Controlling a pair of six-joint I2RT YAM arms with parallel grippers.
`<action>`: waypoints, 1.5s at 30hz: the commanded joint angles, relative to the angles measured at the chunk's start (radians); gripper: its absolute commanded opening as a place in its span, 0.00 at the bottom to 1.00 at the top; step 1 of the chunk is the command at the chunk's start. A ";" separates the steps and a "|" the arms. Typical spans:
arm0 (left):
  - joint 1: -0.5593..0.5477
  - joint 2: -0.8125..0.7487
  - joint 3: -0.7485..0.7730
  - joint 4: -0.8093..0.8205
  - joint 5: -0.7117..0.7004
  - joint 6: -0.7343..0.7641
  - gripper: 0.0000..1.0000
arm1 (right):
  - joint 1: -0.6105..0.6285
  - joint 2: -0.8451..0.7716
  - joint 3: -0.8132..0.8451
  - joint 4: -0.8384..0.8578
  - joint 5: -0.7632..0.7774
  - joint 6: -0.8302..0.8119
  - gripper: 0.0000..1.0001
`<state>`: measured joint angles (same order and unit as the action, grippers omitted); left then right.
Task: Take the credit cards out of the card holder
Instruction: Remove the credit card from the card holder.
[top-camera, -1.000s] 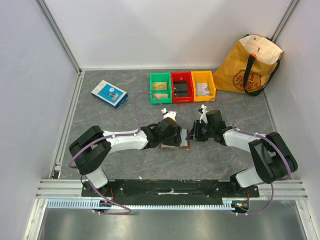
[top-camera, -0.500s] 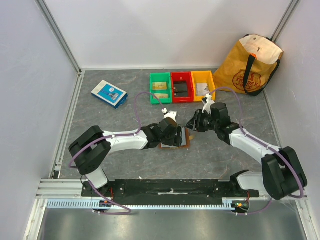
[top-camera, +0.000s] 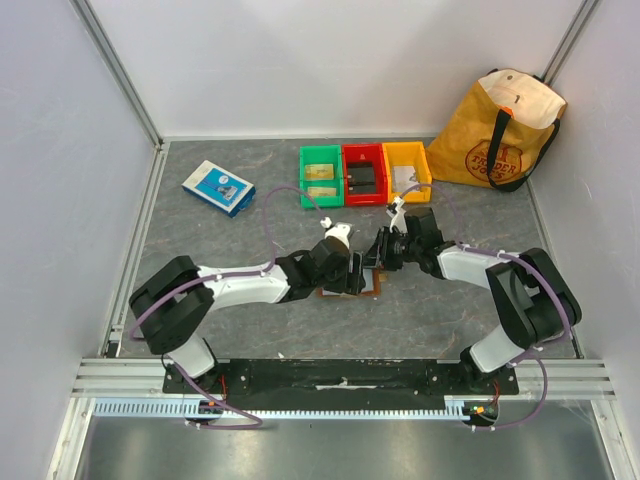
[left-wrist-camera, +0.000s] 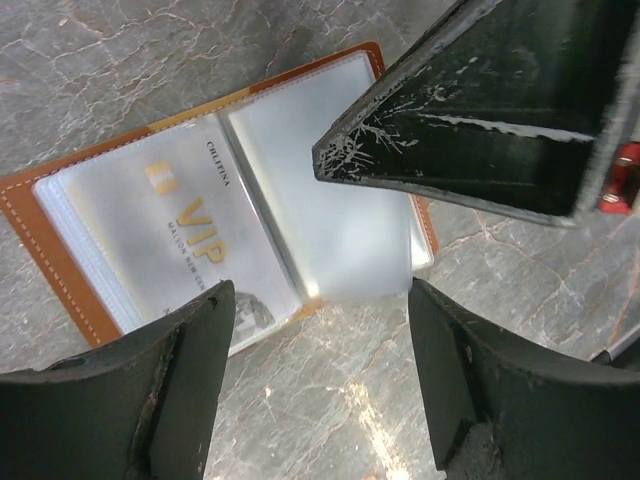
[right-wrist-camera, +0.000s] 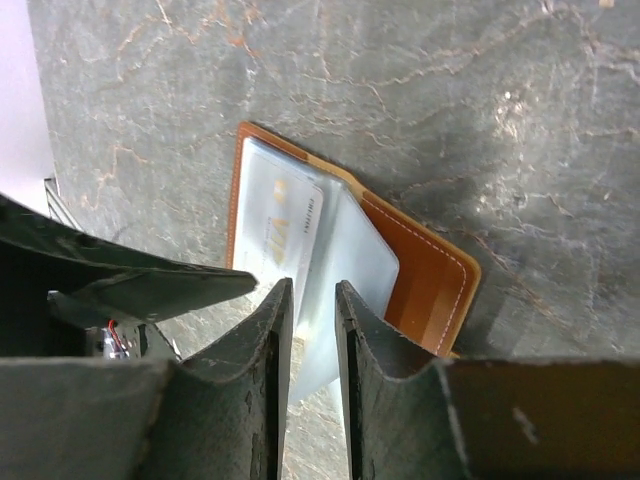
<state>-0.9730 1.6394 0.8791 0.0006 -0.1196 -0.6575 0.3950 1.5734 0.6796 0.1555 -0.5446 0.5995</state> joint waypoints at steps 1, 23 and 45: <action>0.011 -0.116 -0.051 0.075 0.017 0.001 0.76 | 0.001 0.010 -0.034 0.019 0.017 -0.012 0.29; 0.152 -0.050 -0.121 0.070 0.087 -0.030 0.29 | 0.025 0.089 -0.104 0.328 -0.123 0.121 0.30; 0.152 -0.016 -0.164 0.104 0.110 -0.093 0.20 | 0.044 0.223 -0.158 0.567 -0.176 0.226 0.27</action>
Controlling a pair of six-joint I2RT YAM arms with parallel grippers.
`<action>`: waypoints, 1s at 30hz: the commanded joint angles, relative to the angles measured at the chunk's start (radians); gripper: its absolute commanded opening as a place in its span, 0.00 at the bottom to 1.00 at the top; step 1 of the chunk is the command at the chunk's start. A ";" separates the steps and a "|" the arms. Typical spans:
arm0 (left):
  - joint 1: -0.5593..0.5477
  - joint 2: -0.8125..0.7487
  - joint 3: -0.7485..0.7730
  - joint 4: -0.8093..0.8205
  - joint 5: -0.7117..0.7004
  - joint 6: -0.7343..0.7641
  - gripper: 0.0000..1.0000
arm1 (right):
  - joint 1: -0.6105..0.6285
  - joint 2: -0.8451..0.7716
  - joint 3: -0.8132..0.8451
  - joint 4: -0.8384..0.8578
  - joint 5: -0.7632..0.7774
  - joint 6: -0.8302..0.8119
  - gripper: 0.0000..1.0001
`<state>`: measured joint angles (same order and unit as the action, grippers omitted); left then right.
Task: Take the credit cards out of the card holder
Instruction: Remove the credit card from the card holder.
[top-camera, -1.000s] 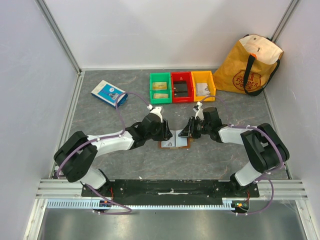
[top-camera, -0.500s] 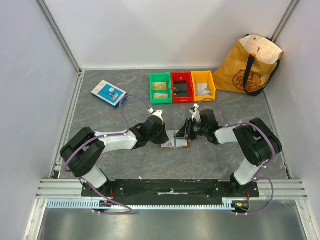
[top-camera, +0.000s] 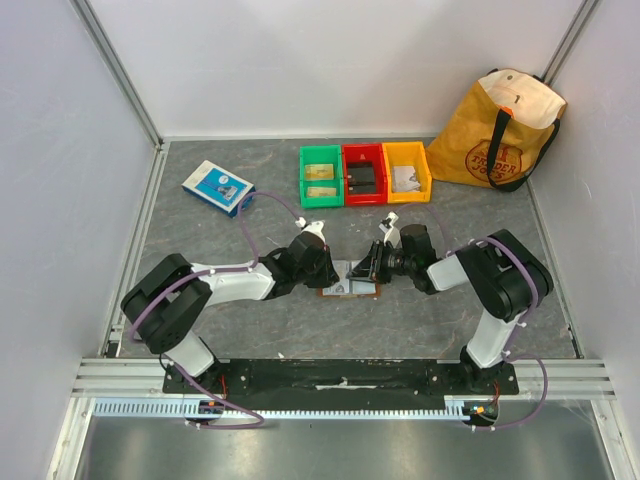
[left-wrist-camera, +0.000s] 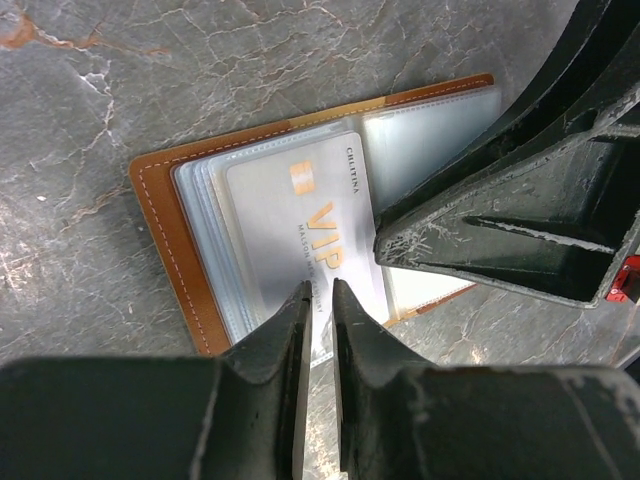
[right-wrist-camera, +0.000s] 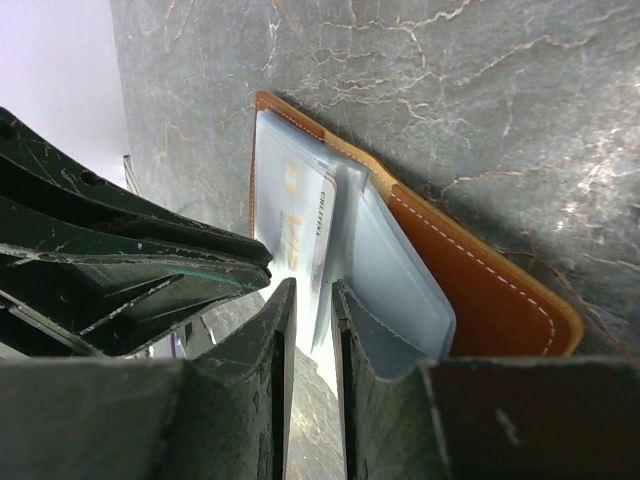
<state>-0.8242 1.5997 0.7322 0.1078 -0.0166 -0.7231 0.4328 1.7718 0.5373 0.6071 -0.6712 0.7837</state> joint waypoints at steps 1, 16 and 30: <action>0.005 0.025 -0.016 -0.003 0.009 -0.029 0.20 | 0.006 0.026 -0.014 0.131 -0.053 0.048 0.26; 0.010 -0.089 -0.051 -0.035 -0.057 -0.032 0.32 | 0.017 0.057 -0.003 0.122 -0.041 0.035 0.00; 0.031 -0.078 0.047 -0.232 -0.129 0.088 0.36 | 0.018 -0.009 0.000 -0.013 -0.044 -0.031 0.00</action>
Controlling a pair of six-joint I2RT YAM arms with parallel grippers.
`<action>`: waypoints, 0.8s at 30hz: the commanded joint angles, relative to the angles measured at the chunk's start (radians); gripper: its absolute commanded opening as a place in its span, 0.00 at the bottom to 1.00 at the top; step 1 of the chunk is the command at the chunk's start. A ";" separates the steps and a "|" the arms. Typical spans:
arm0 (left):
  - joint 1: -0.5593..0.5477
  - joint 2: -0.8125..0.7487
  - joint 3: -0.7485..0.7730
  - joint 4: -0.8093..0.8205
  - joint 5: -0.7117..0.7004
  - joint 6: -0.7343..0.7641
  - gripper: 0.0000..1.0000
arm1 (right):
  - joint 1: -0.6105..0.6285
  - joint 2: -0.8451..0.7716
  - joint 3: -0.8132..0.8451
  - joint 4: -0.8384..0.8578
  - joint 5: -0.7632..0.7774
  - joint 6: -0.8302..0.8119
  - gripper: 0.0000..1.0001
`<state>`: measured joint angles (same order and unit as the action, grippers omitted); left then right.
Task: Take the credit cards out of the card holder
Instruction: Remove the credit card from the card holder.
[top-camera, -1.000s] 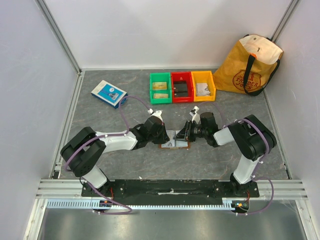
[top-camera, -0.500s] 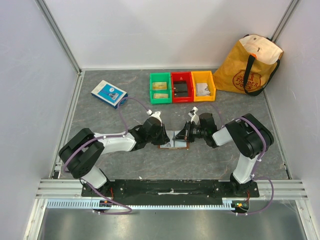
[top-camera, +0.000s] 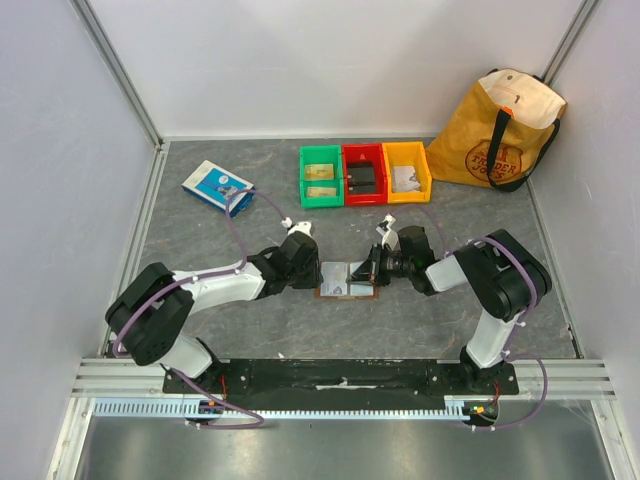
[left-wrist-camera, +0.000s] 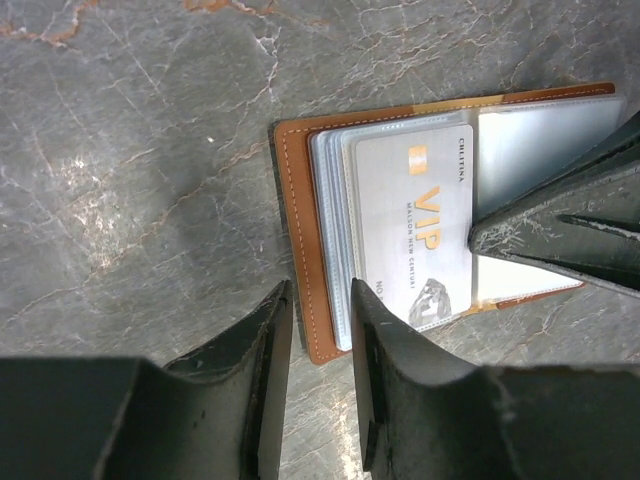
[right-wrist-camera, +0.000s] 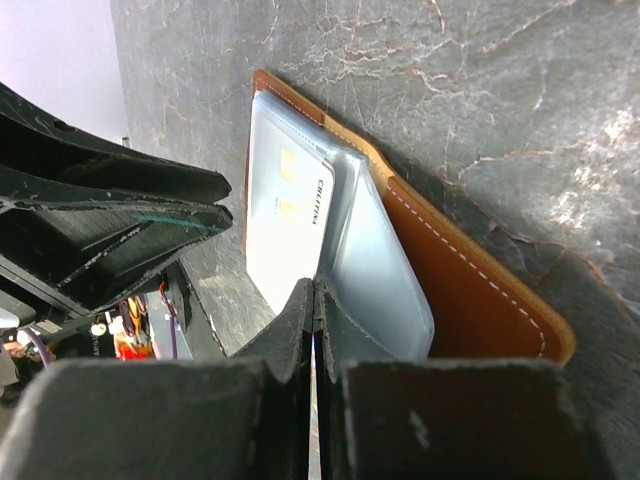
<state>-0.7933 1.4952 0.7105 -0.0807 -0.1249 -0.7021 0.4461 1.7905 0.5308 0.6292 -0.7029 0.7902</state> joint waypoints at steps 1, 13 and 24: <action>-0.001 0.034 0.078 -0.053 -0.019 0.069 0.35 | 0.006 -0.032 0.005 -0.037 -0.013 -0.037 0.00; 0.000 0.080 0.116 -0.068 0.030 0.075 0.32 | 0.009 -0.072 -0.008 -0.048 0.016 -0.025 0.21; -0.001 0.125 0.132 -0.050 0.077 0.067 0.27 | 0.017 -0.053 0.026 -0.106 0.057 -0.045 0.31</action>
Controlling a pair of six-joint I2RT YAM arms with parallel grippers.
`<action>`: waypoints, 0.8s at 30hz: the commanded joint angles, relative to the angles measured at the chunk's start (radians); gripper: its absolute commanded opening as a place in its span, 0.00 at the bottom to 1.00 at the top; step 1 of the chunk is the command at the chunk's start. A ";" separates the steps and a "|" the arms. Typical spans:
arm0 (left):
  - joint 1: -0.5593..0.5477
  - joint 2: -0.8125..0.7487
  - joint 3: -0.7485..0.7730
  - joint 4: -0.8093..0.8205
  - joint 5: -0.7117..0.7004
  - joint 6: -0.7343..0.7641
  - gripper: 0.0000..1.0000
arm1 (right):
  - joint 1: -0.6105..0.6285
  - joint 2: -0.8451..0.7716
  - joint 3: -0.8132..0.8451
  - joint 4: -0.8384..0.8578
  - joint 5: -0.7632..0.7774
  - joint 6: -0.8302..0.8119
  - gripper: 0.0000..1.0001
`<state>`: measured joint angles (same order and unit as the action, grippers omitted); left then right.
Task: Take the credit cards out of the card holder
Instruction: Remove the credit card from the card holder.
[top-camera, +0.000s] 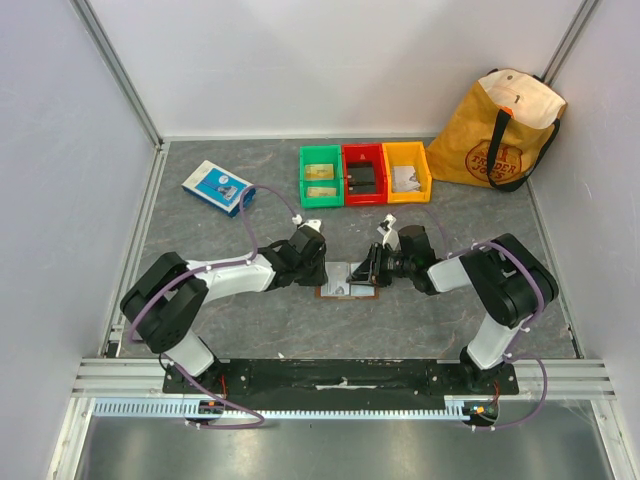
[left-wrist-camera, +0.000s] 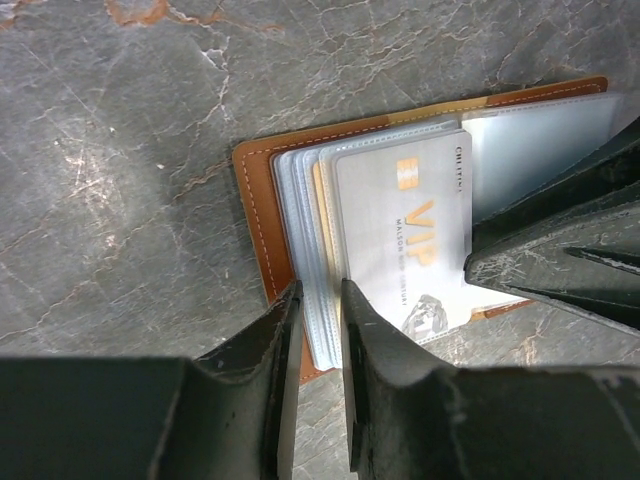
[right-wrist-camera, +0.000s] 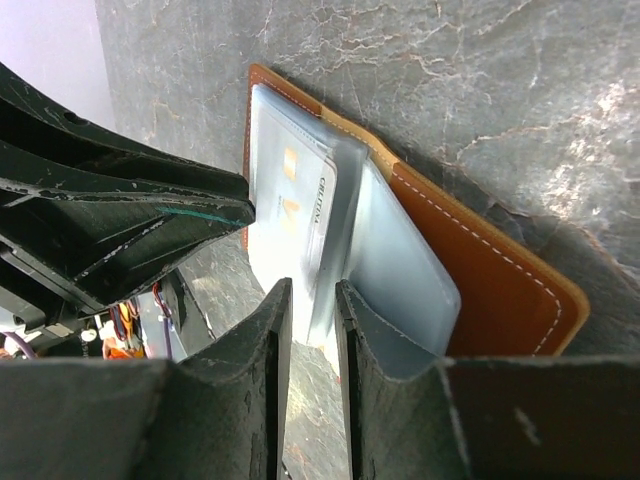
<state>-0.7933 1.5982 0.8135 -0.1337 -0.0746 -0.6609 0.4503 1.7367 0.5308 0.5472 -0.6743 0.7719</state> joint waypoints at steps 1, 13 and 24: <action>-0.001 0.023 0.027 0.006 0.030 0.023 0.26 | 0.016 0.006 0.031 -0.033 0.036 -0.036 0.31; -0.001 0.054 -0.008 0.009 0.019 0.004 0.09 | 0.028 0.040 0.008 0.094 -0.040 0.012 0.18; 0.017 0.042 -0.039 0.005 0.018 -0.011 0.02 | -0.004 0.055 -0.028 0.114 -0.083 0.001 0.00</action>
<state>-0.7876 1.6112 0.8139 -0.1074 -0.0559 -0.6621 0.4576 1.7832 0.5129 0.6537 -0.7128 0.8032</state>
